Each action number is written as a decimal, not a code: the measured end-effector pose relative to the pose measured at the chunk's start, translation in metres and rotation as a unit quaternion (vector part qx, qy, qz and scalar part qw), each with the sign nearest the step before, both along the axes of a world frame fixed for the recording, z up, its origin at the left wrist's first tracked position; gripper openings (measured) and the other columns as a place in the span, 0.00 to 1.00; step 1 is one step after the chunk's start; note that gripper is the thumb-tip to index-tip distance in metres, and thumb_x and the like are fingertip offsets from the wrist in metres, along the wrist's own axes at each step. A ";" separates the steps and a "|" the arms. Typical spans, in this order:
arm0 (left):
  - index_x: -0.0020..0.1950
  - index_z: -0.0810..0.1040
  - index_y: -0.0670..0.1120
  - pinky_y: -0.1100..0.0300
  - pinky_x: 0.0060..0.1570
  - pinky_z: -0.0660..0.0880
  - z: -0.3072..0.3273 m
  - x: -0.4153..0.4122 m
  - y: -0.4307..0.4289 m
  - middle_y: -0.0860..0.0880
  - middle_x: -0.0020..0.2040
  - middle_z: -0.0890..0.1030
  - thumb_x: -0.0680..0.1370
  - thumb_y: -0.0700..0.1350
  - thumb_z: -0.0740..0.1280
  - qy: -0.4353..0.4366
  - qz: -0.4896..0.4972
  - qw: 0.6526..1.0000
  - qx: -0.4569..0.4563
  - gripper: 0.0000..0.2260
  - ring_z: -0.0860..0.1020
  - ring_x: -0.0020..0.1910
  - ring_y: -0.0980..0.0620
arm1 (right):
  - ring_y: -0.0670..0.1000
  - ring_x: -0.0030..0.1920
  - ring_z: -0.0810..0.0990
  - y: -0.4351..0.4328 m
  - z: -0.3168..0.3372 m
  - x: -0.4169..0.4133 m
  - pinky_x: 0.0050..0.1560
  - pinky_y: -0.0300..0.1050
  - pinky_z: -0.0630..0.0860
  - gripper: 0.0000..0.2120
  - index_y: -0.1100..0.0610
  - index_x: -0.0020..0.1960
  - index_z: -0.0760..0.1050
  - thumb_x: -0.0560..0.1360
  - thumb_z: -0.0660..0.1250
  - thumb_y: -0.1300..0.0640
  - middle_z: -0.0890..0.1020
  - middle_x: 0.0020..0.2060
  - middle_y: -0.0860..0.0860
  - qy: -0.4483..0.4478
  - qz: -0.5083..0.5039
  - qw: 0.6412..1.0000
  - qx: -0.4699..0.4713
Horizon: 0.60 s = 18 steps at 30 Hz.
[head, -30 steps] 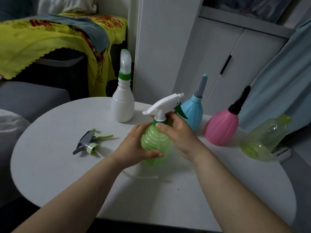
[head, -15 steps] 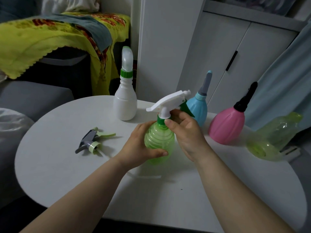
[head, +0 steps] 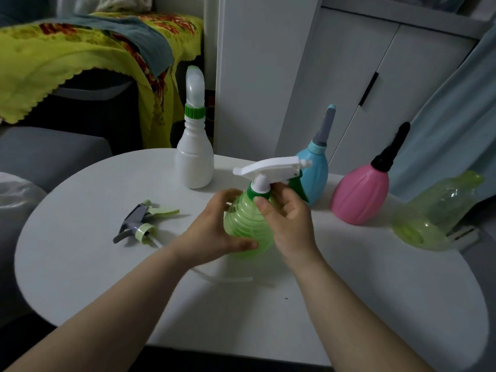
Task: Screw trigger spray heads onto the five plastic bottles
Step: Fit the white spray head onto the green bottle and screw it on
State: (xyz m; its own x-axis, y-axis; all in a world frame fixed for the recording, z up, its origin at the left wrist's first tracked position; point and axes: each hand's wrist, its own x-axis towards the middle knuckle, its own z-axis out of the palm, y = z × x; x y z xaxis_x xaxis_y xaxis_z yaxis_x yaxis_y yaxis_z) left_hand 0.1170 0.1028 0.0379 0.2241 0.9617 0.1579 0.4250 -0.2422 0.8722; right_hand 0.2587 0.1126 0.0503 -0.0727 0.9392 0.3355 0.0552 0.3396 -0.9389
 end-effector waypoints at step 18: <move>0.66 0.64 0.51 0.77 0.53 0.63 0.020 -0.005 0.010 0.56 0.60 0.71 0.64 0.40 0.74 0.021 -0.064 0.997 -0.026 0.33 0.68 0.61 0.58 | 0.38 0.46 0.79 0.013 0.019 0.022 0.49 0.32 0.74 0.15 0.45 0.46 0.75 0.70 0.65 0.66 0.80 0.45 0.43 -0.019 0.144 0.988 -0.051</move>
